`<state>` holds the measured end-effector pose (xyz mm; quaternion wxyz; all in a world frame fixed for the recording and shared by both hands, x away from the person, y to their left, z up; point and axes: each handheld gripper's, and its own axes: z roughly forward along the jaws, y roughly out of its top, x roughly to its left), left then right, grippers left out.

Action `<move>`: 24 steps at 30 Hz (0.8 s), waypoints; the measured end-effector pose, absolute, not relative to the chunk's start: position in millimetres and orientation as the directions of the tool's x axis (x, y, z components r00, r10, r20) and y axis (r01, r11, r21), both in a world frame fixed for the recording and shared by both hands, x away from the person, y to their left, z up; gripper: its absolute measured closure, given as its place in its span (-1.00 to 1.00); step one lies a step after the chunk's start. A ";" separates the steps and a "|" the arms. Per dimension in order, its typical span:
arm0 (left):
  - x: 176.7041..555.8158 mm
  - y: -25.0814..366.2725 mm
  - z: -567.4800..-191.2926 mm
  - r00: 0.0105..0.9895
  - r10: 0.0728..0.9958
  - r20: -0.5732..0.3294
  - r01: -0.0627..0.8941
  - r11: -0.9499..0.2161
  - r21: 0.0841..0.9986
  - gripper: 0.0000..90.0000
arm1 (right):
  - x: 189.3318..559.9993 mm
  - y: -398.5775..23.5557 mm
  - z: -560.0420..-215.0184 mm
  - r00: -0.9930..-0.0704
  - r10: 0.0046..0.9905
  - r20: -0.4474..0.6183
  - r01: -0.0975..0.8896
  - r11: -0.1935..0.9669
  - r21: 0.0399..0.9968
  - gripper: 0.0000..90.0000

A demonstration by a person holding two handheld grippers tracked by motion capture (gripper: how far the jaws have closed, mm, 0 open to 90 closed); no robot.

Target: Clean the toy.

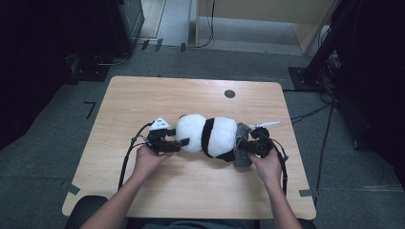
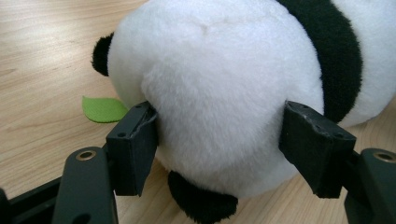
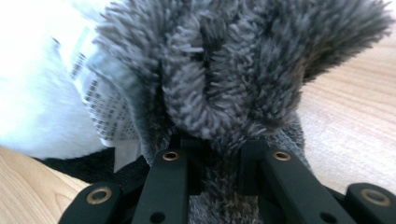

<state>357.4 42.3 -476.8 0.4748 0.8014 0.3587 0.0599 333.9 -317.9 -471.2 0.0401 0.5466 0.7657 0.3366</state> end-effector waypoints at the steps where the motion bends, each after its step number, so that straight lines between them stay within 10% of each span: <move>1: 357.4 42.4 -476.7 0.735 0.632 -0.245 0.518 -0.292 0.804 -0.34 | 334.4 -317.7 -472.4 -0.401 0.863 0.307 0.811 0.179 0.557 0.74; 24: 356.9 42.9 -475.3 0.741 0.631 -0.229 0.510 -0.308 0.803 -0.34 | 327.8 -339.8 -447.6 -0.385 0.871 0.304 0.773 0.124 0.622 0.74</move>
